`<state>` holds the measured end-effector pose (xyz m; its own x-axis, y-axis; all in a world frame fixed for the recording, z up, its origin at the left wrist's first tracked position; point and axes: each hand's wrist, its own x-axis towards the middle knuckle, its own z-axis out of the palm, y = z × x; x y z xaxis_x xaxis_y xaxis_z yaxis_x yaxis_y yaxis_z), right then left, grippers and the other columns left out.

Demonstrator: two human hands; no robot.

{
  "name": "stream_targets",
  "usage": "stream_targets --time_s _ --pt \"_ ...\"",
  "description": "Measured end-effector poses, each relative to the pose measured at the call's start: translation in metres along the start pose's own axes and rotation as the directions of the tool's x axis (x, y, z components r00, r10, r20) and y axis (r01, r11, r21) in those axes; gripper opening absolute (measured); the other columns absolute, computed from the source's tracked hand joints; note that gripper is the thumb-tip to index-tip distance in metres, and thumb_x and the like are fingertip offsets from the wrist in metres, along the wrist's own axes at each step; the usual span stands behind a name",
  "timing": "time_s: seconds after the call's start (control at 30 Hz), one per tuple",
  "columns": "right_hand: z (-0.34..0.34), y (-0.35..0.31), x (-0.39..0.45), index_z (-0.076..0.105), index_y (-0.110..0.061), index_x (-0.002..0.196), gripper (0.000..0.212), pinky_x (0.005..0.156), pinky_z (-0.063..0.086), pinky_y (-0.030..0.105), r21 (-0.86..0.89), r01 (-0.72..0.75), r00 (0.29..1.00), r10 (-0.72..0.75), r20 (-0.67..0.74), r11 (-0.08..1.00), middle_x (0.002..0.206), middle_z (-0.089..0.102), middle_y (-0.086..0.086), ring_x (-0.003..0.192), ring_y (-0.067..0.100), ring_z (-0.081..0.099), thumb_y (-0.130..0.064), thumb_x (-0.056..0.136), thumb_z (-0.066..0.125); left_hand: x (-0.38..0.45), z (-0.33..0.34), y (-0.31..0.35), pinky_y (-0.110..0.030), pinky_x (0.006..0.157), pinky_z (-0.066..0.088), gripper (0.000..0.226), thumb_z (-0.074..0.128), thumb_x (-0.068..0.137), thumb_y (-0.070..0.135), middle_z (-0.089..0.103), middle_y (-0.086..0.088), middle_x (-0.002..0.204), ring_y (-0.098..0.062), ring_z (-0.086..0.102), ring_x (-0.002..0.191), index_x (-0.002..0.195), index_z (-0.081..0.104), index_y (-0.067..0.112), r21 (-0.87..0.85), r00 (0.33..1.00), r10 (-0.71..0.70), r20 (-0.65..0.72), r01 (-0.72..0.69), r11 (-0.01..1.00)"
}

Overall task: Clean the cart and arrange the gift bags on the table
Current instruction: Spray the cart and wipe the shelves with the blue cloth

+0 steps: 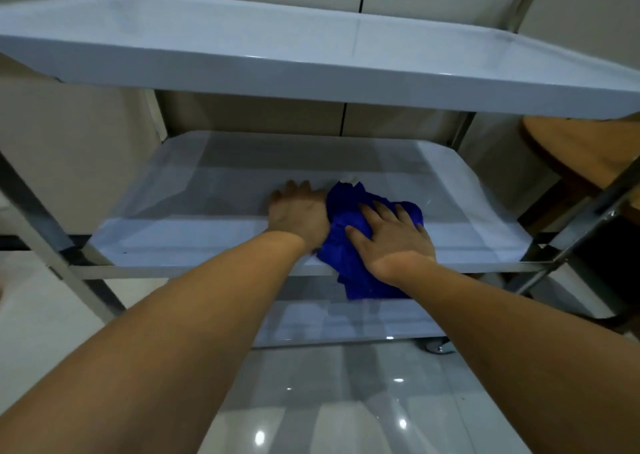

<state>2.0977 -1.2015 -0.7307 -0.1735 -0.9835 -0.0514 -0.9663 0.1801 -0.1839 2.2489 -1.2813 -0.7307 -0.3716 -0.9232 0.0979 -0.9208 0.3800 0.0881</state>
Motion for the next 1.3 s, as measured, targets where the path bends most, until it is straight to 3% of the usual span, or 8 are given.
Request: stream_targets --time_s 0.1,0.23,0.4,0.8,0.9,1.1,1.3 --pt "-0.001 0.009 0.018 0.015 -0.038 0.159 0.063 0.121 0.013 0.057 -0.008 -0.028 0.999 0.027 -0.019 1.0 0.168 0.014 -0.007 0.154 0.027 0.006 -0.061 0.101 0.024 0.019 0.006 0.029 -0.045 0.109 0.033 0.04 0.047 0.1 0.027 0.056 -0.01 0.136 -0.033 0.043 0.131 0.138 0.051 0.014 -0.028 0.999 0.028 0.045 -0.027 0.999" --pt "-0.003 0.02 0.054 0.014 -0.037 0.159 0.067 0.121 0.012 0.059 -0.014 -0.02 1.0 0.02 -0.015 1.0 0.168 0.012 -0.006 0.155 0.029 0.003 -0.063 0.099 0.028 0.046 0.008 0.034 -0.047 0.115 0.029 0.047 0.042 0.102 0.027 0.053 -0.009 0.141 -0.034 0.04 0.136 0.148 0.041 0.021 -0.078 0.99 -0.058 0.126 0.068 0.995" --pt "-0.004 0.035 0.119 0.012 -0.037 0.16 0.07 0.122 0.01 0.058 -0.041 0.021 0.999 -0.022 -0.029 0.999 0.168 0.01 -0.007 0.155 0.028 0.002 -0.067 0.098 0.027 0.049 0.03 0.035 -0.041 0.103 0.039 0.042 0.037 0.105 0.024 0.058 -0.013 0.134 -0.034 0.053 0.121 0.145 0.044 0.013 -0.247 0.982 -0.162 -0.095 0.134 0.96" --pt "-0.012 0.023 0.264 0.016 -0.031 0.16 0.074 0.117 0.022 0.056 -0.034 0.036 0.995 -0.039 -0.093 0.999 0.166 0.019 0.007 0.15 0.035 0.018 -0.069 0.098 0.026 0.052 0.044 0.036 -0.041 0.106 0.033 0.046 0.024 0.102 0.038 0.053 -0.006 0.132 -0.028 0.047 0.123 0.125 0.056 0.016 -0.159 0.972 -0.171 -0.159 0.146 0.976" --pt "-0.013 0.023 0.272 0.014 -0.031 0.16 0.074 0.117 0.023 0.057 -0.031 0.037 0.994 -0.039 -0.098 0.999 0.166 0.018 0.007 0.151 0.034 0.018 -0.07 0.098 0.026 0.05 0.042 0.036 -0.043 0.103 0.034 0.062 0.011 0.091 0.042 0.055 -0.006 0.13 -0.028 0.048 0.122 0.122 0.059 0.016 -0.159 0.971 -0.151 -0.183 0.123 0.98" --pt "-0.013 0.025 0.25 0.009 -0.031 0.161 0.079 0.118 0.019 0.059 -0.042 0.026 0.998 -0.029 -0.064 0.999 0.169 0.01 0.003 0.153 0.033 0.008 -0.075 0.096 0.02 0.049 0.04 0.034 -0.042 0.103 0.033 0.039 0.034 0.101 0.038 0.054 -0.004 0.131 -0.026 0.045 0.124 0.125 0.057 0.017 -0.15 0.976 -0.147 -0.161 0.123 0.981" --pt "-0.009 0.031 0.19 0.009 -0.031 0.161 0.08 0.118 0.015 0.062 -0.043 0.016 0.999 -0.018 -0.034 0.999 0.169 0.01 0.001 0.153 0.035 0.005 -0.076 0.095 0.02 0.051 0.04 0.03 -0.04 0.102 0.033 0.036 0.035 0.103 0.036 0.052 -0.004 0.135 -0.026 0.044 0.124 0.123 0.058 0.018 -0.148 0.981 -0.12 -0.149 0.098 0.984"
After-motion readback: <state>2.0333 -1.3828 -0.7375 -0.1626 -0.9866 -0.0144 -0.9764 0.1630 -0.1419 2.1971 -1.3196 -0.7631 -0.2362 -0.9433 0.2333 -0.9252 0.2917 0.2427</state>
